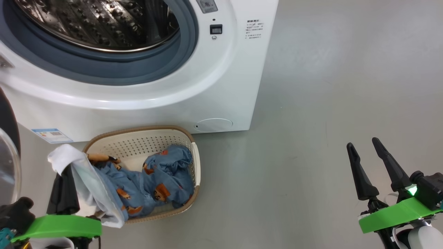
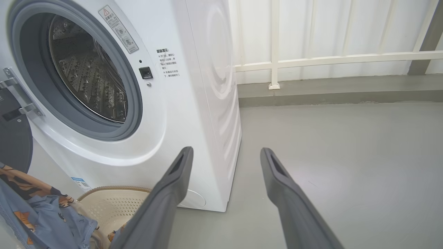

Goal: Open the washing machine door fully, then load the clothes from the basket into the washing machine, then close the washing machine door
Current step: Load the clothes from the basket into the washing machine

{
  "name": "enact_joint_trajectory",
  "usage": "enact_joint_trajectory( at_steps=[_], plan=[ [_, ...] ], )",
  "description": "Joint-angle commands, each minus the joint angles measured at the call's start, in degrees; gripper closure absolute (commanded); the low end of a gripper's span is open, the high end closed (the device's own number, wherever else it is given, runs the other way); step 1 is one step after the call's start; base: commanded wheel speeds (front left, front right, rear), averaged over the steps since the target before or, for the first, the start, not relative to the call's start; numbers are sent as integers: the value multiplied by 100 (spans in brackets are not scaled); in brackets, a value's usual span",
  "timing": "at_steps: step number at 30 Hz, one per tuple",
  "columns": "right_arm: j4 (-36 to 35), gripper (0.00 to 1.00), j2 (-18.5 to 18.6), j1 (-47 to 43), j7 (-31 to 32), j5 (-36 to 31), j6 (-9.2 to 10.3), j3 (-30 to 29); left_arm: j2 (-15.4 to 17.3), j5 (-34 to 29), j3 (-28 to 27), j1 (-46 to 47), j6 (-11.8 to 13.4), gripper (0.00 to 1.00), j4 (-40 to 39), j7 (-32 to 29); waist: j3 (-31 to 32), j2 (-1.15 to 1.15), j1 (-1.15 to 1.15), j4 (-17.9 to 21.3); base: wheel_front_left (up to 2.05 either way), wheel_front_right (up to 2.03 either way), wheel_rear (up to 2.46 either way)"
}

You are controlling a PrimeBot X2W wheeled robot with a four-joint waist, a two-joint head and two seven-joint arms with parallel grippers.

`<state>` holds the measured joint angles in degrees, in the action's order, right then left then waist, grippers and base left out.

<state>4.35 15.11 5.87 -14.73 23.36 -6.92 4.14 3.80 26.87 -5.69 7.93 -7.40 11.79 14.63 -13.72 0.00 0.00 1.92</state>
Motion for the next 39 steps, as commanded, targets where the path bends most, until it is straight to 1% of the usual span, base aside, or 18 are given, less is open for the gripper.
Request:
enact_joint_trajectory(
  at_steps=[1, 5, 9, 15, 19, 21, 25, 26, 30, 33, 39],
  plan=[
    [-154, 0, 63, -24, -27, 19, -57, 91, 87, -47, -189, 84, -9, 100, -141, 37, -29, 0, 0, 18, 0, 0, 0],
    [-155, 0, 22, 0, -27, 20, -57, 107, 125, -99, -69, 258, -9, 100, -152, 37, -125, 0, 0, 55, 0, 0, 0],
    [-160, 0, -37, 43, -27, 24, -57, 132, 250, -63, 61, 620, -9, 100, -208, 37, -266, 0, 0, 96, 0, 0, 0],
    [-169, 0, -97, 163, -27, 19, -57, 170, 729, -140, 337, 1694, -9, 100, -129, 37, -550, 0, 0, 162, 0, 0, 0],
    [-202, 0, -119, 292, -27, 19, -57, 172, 956, -215, 471, 2654, -9, 100, 182, 37, -774, 0, 0, 211, 0, 0, 0],
    [-224, 0, -141, 362, -27, 17, -57, 187, 1019, -184, 506, 3134, -9, 100, 490, 37, -896, 0, 0, 248, 0, 0, 0],
    [-240, 0, -206, 534, -27, 18, -57, 291, 1163, -341, 544, 4026, -9, 100, 1333, 37, -1166, 0, 0, 379, 0, 0, 0],
    [-240, 0, -206, 534, -27, 18, -57, 291, 1163, -341, 544, 4026, -9, 100, 1333, 37, -1166, 0, 0, 379, 0, 0, 0],
    [-256, 0, -273, 701, -27, 25, -57, 404, 1213, -269, 675, 4756, -9, 100, 2415, 37, -1429, 0, 0, 536, 0, 0, 0],
    [-258, 0, -330, 809, -27, 36, -57, 501, 1248, -46, 707, 5222, -9, 100, 3182, 37, -1577, 0, 0, 684, 0, 0, 0],
    [-301, 0, -397, 926, -27, 34, -57, 593, 1378, 60, 1126, 5973, -9, 100, 4406, 12, -1829, 0, 0, 840, 0, 0, 0]
  ],
)
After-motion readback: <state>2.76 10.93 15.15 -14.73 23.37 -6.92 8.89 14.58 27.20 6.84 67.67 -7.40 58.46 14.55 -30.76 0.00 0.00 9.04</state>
